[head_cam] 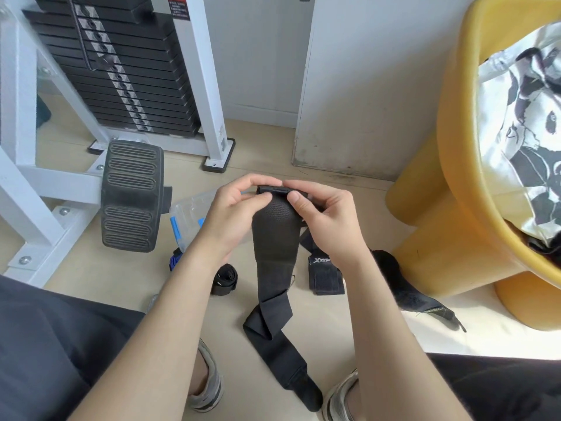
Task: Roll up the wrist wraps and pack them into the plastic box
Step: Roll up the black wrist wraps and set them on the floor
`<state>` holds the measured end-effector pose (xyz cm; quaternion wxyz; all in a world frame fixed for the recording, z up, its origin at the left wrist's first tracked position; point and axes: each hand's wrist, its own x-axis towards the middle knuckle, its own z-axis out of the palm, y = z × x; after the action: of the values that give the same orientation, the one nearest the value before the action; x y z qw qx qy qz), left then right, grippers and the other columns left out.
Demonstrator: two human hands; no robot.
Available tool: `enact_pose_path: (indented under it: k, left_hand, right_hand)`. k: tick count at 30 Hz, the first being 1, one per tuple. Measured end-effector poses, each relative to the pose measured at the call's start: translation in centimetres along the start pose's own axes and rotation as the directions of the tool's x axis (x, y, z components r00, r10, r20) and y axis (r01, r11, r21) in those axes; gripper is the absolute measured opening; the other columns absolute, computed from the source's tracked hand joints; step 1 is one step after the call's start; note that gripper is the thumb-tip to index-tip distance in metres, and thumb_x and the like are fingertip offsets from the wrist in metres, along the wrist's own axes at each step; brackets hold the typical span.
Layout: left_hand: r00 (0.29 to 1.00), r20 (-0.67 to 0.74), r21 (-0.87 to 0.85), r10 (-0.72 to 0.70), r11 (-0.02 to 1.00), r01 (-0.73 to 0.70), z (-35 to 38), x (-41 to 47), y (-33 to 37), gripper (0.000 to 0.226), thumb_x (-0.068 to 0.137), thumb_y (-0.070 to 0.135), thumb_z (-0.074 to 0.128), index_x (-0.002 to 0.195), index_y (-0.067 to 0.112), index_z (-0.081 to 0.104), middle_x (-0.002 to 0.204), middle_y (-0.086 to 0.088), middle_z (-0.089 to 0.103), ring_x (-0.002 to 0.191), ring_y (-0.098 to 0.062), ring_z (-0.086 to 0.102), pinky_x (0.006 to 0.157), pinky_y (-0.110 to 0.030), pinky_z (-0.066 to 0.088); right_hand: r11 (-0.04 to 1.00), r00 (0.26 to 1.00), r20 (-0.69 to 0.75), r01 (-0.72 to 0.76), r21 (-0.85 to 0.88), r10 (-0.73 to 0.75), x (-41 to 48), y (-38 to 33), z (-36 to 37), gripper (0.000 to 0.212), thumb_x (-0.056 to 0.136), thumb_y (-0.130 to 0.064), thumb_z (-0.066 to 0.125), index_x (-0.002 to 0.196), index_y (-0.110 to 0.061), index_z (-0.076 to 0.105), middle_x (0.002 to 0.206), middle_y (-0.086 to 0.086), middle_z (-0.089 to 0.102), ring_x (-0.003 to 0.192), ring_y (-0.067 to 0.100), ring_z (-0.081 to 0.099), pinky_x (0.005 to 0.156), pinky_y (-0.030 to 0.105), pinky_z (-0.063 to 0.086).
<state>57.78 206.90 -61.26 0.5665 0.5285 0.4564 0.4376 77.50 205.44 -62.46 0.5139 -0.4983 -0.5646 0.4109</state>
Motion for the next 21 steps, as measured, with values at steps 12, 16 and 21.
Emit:
enact_pose_path:
  k: [12, 16, 21]
  left_hand:
    - [1.0, -0.006, 0.241, 0.025, 0.97, -0.023, -0.4, 0.2, -0.5, 0.016, 0.108, 0.015, 0.068, 0.115, 0.025, 0.079, 0.103, -0.004, 0.085, 0.102, -0.024, 0.081, 0.096, -0.04, 0.062]
    - [1.0, 0.017, 0.258, -0.025, 0.966, 0.02, -0.1, 0.1, -0.4, 0.013, 0.11, 0.025, 0.064, 0.108, 0.033, 0.074, 0.1, -0.03, 0.077, 0.092, -0.047, 0.073, 0.098, -0.068, 0.054]
    - [0.999, -0.005, 0.127, -0.047, 0.991, 0.047, 0.0, 0.2, -0.3, 0.016, 0.107, 0.031, 0.071, 0.104, 0.017, 0.076, 0.104, -0.025, 0.079, 0.093, -0.025, 0.071, 0.098, -0.063, 0.057]
  right_hand:
    - [0.994, 0.992, 0.064, -0.107, -0.004, 0.107, 0.0, -0.1, -1.1, 0.024, 0.098, -0.006, 0.079, 0.119, -0.019, 0.081, 0.097, -0.002, 0.085, 0.081, 0.015, 0.078, 0.07, 0.021, 0.061]
    - [0.994, 0.997, -0.01, -0.076, -0.073, 0.076, -0.1, 0.2, -0.8, 0.021, 0.091, -0.006, 0.085, 0.105, -0.022, 0.086, 0.092, -0.006, 0.084, 0.081, 0.022, 0.082, 0.07, 0.02, 0.061]
    - [0.993, 0.999, -0.021, -0.033, -0.112, 0.031, 0.2, -0.2, -0.9, 0.023, 0.086, -0.001, 0.085, 0.098, -0.021, 0.087, 0.092, -0.008, 0.084, 0.09, 0.016, 0.081, 0.085, 0.033, 0.066]
